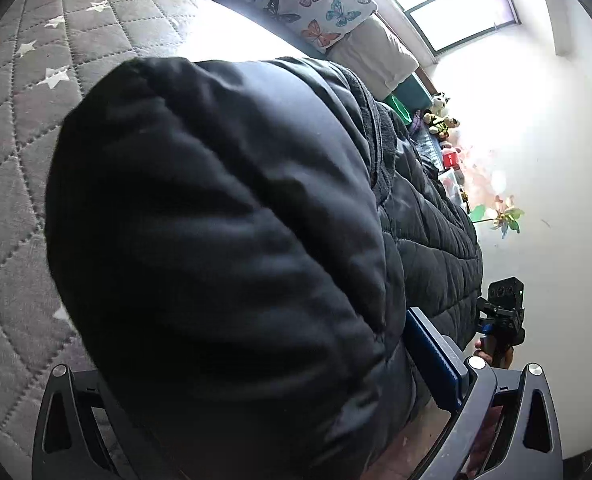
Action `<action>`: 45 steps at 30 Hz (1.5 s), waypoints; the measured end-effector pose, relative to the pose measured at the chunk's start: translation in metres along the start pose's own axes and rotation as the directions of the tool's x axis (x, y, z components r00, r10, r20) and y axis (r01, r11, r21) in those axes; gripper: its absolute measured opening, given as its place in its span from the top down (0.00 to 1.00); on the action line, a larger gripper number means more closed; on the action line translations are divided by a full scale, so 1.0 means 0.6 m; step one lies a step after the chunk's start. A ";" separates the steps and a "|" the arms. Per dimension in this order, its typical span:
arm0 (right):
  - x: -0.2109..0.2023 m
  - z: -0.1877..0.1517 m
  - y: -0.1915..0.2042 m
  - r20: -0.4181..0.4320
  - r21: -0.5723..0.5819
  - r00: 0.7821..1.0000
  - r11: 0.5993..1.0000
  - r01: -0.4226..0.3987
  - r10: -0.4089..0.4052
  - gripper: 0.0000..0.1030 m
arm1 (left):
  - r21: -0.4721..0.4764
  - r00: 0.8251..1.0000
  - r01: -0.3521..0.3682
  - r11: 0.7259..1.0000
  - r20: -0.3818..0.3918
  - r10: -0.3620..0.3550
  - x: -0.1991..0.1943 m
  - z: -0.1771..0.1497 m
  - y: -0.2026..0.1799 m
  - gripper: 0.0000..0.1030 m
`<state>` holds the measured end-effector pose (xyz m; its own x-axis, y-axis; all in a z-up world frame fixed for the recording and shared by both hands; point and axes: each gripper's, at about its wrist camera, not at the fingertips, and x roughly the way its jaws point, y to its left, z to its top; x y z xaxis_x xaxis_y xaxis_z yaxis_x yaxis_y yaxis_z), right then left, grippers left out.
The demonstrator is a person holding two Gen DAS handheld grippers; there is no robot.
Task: Fold large clothes
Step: 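Lift and roll the folded jacket over with both tools toward the collar, then hold the rolled black jacket bundle up with both tools and carry it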
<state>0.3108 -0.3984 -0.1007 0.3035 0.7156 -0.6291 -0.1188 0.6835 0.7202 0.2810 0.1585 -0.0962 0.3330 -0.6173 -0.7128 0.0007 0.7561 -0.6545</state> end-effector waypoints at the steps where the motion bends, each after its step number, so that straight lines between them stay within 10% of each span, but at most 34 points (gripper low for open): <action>1: 0.003 0.004 0.004 -0.004 -0.010 1.000 1.000 -0.002 0.002 0.00 | 0.000 1.000 0.002 1.000 -0.002 -0.002 0.002 0.001 0.000 0.00; 18: 0.046 0.031 0.036 -0.089 -0.103 0.996 0.995 0.005 -0.014 0.00 | -0.023 1.000 -0.002 1.000 -0.024 0.001 0.031 0.013 -0.001 0.00; 45: 0.032 0.012 0.068 0.008 -0.209 0.998 0.976 0.066 -0.066 0.10 | 0.063 0.995 -0.078 0.995 0.061 0.075 0.035 -0.026 -0.072 0.09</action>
<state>0.3187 -0.3579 -0.0810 0.3178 0.6681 -0.6728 -0.2934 0.7441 0.6002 0.2733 0.1095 -0.0869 0.3890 -0.5448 -0.7429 0.0340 0.8143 -0.5794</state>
